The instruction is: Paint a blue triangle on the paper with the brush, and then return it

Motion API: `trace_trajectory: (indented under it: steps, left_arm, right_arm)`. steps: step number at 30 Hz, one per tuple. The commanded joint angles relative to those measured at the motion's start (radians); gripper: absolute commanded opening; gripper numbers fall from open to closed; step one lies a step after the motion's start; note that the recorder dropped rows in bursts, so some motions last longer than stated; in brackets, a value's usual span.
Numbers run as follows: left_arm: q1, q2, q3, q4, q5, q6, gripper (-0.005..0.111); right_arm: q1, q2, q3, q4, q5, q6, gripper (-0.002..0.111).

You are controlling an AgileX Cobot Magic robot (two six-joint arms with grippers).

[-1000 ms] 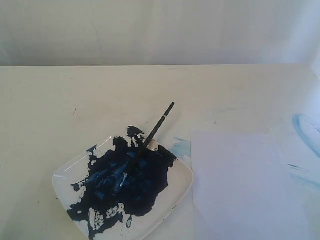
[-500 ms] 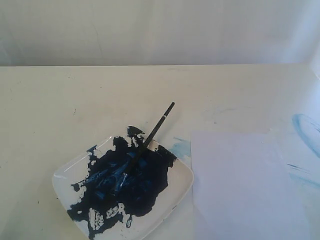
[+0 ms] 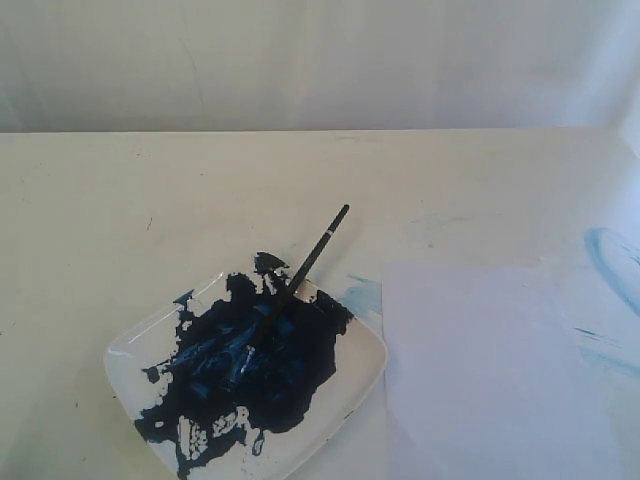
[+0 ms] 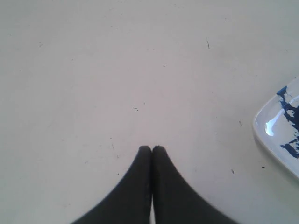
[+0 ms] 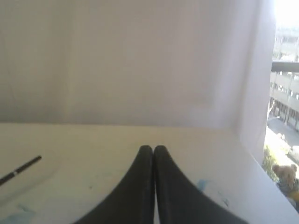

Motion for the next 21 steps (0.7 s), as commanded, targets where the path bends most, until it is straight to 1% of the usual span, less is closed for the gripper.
trace_trajectory:
  steps: [1, 3, 4, 5, 6, 7, 9, 13, 16, 18, 20, 21]
  left_arm:
    - [-0.006, -0.004, 0.004, 0.001, -0.004, -0.001, 0.0]
    - [-0.006, -0.004, 0.004, 0.001, -0.004, -0.001, 0.0]
    - [-0.006, -0.004, 0.004, 0.001, -0.004, -0.001, 0.0]
    - [-0.006, -0.004, 0.004, 0.001, -0.004, -0.001, 0.0]
    - [-0.006, -0.004, 0.004, 0.001, -0.004, -0.001, 0.0]
    - [-0.006, -0.004, 0.004, 0.001, -0.004, -0.001, 0.0]
    - [-0.006, -0.004, 0.004, 0.001, -0.004, -0.001, 0.0]
    - [-0.006, -0.004, 0.004, 0.001, -0.004, -0.001, 0.0]
    - [-0.006, -0.004, 0.004, 0.001, -0.004, -0.001, 0.0]
    - [-0.006, -0.004, 0.004, 0.001, -0.004, -0.001, 0.0]
    - [-0.006, -0.004, 0.004, 0.001, -0.004, -0.001, 0.0]
    - [-0.006, -0.004, 0.004, 0.001, -0.004, -0.001, 0.0]
  right_arm:
    - [0.003, -0.006, 0.002, -0.008, -0.167, 0.042, 0.0]
    - [0.003, -0.006, 0.002, 0.004, -0.277, 0.111, 0.0]
    - [0.003, -0.006, 0.002, 0.043, -0.331, 0.153, 0.0]
    - [0.003, -0.006, 0.002, 0.113, -0.368, 0.236, 0.0]
    - [0.003, -0.006, -0.008, 0.259, -0.301, 0.282, 0.0]
    - [0.003, -0.006, -0.028, 0.303, -0.248, 0.257, 0.0]
    - [0.003, 0.033, -0.061, 0.316, -0.168, 0.247, 0.0]
    - [0.003, 0.199, -0.174, 0.292, -0.065, 0.247, 0.0]
    - [0.003, 0.345, -0.302, 0.3, 0.112, 0.253, 0.0]
    - [0.003, 0.451, -0.381, 0.377, 0.27, 0.256, 0.0]
    - [0.003, 0.555, -0.435, 0.464, 0.389, 0.235, 0.0]
    - [0.01, 0.603, -0.455, 0.517, 0.42, 0.202, 0.0]
